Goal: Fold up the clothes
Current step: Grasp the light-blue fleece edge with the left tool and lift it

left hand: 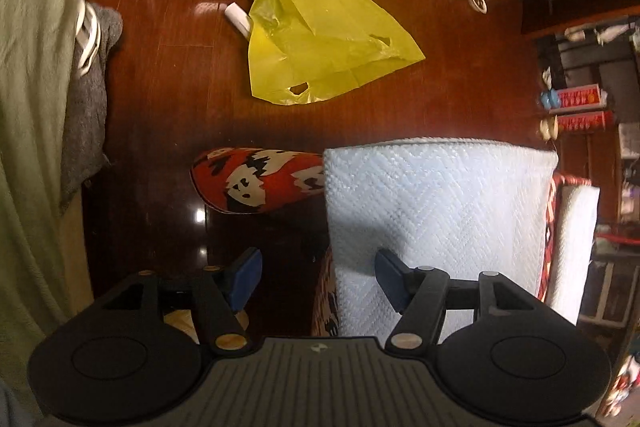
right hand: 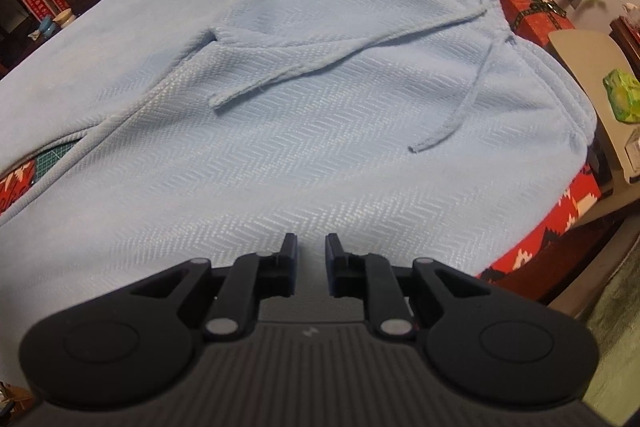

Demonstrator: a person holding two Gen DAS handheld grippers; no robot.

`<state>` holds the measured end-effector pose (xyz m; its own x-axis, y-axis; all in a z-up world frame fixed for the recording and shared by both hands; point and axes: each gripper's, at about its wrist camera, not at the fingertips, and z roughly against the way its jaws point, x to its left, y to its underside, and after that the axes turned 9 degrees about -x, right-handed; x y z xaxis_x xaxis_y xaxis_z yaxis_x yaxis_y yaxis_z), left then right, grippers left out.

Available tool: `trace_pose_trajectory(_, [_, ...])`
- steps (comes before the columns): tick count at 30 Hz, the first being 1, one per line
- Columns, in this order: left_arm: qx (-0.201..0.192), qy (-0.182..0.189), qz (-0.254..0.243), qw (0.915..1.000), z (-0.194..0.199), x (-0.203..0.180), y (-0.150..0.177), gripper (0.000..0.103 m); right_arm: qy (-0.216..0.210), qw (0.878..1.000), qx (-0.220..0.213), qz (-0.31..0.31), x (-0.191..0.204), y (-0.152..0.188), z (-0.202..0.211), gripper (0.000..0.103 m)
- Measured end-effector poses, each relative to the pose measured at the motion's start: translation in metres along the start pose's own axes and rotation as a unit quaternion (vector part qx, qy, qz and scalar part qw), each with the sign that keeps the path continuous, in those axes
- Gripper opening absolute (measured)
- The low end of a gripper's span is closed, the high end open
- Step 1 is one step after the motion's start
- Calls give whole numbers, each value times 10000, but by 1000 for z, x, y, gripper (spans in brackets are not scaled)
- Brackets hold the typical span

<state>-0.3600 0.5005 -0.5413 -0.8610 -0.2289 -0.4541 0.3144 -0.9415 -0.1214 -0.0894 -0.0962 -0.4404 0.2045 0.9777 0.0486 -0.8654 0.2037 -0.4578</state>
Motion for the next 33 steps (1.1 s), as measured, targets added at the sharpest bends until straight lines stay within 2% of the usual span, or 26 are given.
trace_pose_trajectory(2, [37,151,220,9996,4,5,1,59,25,10000,31,-5,-2,2,1,16])
trace_pose_trajectory(7, [-6,608,161,9980,11,0,-2,62,26,10000,90,2,1,5,2,16])
trace_pose_trajectory(11, [-71,675,-72,9977,0,-12,-1,63,-52,9998,75,167,12,2,1,16])
trace_pose_trajectory(20, [111,1129,644,9915,-26,-6,6,66,-116,9990,80,421,27,-1,3,16])
trace_pose_trajectory(22, [188,1178,739,9901,-23,-5,3,61,-117,9989,75,449,27,-2,3,16])
trace_pose_trajectory(26, [299,1377,789,9869,-7,-6,-4,61,-134,9987,71,485,30,-3,4,16])
trace_pose_trajectory(31, [424,1642,406,9847,15,-23,-9,60,-195,9984,86,519,38,-3,1,20])
trace_pose_trajectory(33, [390,1675,-25,9851,23,-36,-7,57,-224,9983,89,534,41,-2,-1,22])
